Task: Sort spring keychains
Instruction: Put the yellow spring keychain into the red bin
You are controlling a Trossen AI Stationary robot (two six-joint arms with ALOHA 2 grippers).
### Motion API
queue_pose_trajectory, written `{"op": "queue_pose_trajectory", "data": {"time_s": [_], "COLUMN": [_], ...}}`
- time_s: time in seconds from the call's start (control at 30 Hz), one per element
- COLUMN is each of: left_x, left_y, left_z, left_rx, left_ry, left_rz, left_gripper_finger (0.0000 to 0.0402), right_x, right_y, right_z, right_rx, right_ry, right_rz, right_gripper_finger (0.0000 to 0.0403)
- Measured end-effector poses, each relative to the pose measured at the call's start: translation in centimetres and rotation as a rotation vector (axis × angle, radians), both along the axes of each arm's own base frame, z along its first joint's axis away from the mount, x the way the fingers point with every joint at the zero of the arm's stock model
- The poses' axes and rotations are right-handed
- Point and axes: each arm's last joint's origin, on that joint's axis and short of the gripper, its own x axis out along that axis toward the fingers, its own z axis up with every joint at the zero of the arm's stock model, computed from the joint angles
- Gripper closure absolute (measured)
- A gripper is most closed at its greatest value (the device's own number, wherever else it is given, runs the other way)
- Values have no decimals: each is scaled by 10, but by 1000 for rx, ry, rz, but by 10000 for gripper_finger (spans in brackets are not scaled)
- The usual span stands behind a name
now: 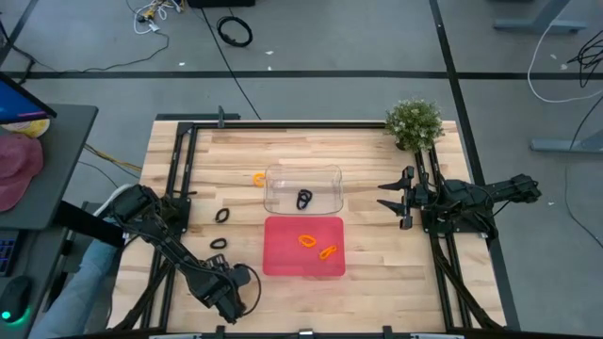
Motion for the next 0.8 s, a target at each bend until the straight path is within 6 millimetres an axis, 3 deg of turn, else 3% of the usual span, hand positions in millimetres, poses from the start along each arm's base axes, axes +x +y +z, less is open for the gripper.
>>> {"op": "queue_pose_trajectory", "data": {"time_s": [0.2, 0.27, 0.37, 0.4, 0.8], "left_x": [0, 1, 3, 3, 5], "left_y": [-1, -3, -5, -5, -4], "left_z": [0, 0, 0, 0, 0], "left_rx": [-32, -74, -118, -128, -142], "left_ry": [22, 46, 46, 45, 47], "left_rz": [-37, -58, -92, -104, -127], "left_gripper_finger": [129, 186, 333, 362, 371], "right_x": [0, 0, 0, 0, 0], "right_y": [0, 0, 0, 0, 0], "right_z": [0, 0, 0, 0, 0], "right_rx": [0, 0, 0, 0, 0], "right_ry": [0, 0, 0, 0, 0], "right_rz": [0, 0, 0, 0, 0], "right_gripper_finger": [204, 204, 204, 204, 204]}}
